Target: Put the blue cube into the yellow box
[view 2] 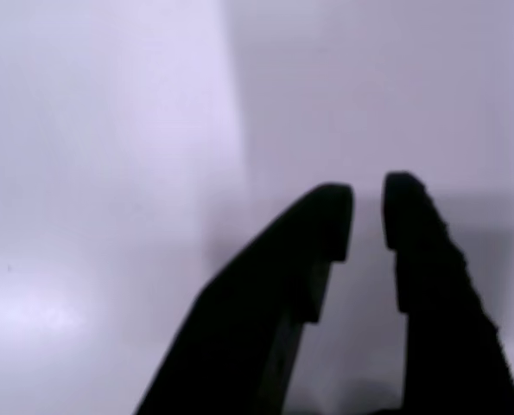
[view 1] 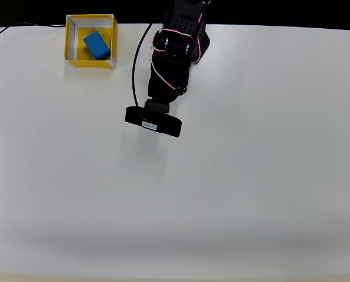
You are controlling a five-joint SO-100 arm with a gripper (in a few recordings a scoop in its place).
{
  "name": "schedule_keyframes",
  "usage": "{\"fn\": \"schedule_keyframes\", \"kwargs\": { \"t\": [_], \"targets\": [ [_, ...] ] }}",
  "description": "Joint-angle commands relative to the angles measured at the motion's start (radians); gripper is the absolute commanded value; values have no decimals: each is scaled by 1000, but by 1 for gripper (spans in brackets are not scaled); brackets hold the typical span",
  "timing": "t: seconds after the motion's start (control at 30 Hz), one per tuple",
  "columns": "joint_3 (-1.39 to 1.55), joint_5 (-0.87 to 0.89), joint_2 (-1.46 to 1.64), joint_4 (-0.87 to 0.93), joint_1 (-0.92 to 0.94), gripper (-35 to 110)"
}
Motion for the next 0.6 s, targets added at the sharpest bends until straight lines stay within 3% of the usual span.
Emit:
{"fn": "schedule_keyframes", "kwargs": {
  "t": [0.0,0.3,0.57],
  "targets": [
    [61,8,77,0,-57,0],
    [241,-35,109,-97,-69,0],
    [241,55,109,-72,-153,0]
  ]
}}
